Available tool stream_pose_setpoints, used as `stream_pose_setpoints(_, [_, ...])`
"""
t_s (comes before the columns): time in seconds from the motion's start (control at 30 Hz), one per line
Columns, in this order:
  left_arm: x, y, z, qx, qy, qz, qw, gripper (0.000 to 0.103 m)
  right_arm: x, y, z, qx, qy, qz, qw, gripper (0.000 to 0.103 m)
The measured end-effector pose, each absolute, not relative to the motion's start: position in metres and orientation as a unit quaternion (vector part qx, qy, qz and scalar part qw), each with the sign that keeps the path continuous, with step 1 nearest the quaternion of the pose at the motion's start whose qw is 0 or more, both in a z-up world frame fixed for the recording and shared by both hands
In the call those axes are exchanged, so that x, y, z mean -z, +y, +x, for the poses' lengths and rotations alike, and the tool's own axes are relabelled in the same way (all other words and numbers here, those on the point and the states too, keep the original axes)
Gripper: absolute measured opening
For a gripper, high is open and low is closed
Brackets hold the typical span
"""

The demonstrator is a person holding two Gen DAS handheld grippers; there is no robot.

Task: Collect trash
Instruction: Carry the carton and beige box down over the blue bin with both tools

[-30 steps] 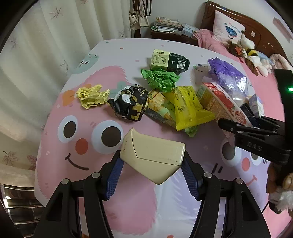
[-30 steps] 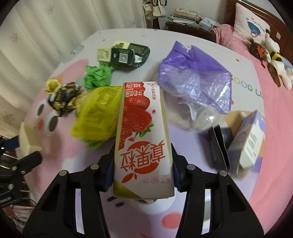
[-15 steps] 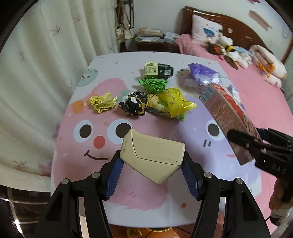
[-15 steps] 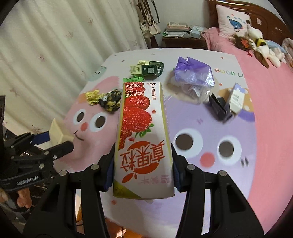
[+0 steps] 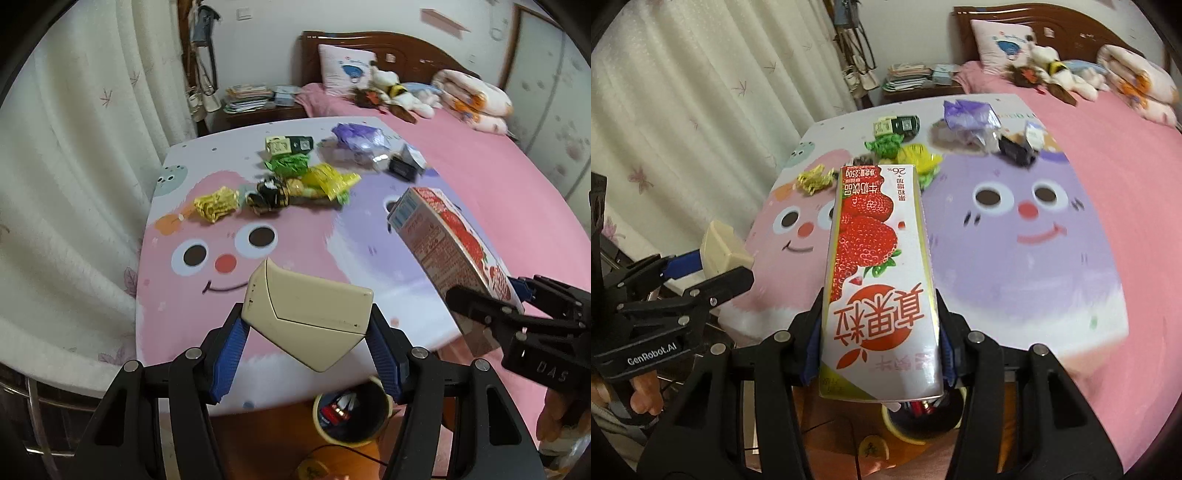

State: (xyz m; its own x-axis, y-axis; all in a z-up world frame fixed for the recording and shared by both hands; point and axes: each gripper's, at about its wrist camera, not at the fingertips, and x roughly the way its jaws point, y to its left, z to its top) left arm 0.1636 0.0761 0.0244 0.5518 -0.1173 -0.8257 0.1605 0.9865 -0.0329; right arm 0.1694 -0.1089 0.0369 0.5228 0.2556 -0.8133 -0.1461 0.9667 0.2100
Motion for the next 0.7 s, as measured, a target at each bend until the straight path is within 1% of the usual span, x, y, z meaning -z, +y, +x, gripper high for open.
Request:
stream_pose_setpoints(0.2, [-0.01, 0.089, 0.111, 0.117, 0.48, 0.041, 0.869, 0.063, -0.022, -0.086, 0.097, -0.075, 0.493, 0.068, 0.864, 0.047])
stream_pose_setpoints(0.4, [0.027, 0.081, 0.07, 0.148, 0.523, 0.042, 0.839, 0.063, 0.004, -0.083, 0.047, -0.047, 0.531, 0.07, 0.843, 0.047])
stream_pose_setpoints(0.57, [0.067, 0.062, 0.04, 0.169, 0.555, 0.055, 0.812, 0.063, 0.042, -0.097, 0.021, -0.022, 0.564, 0.093, 0.82, 0.047])
stream_pose_setpoints(0.7, [0.105, 0.042, 0.035, 0.178, 0.578, 0.064, 0.794, 0.063, 0.084, -0.108, 0.004, -0.006, 0.588, 0.111, 0.801, 0.047])
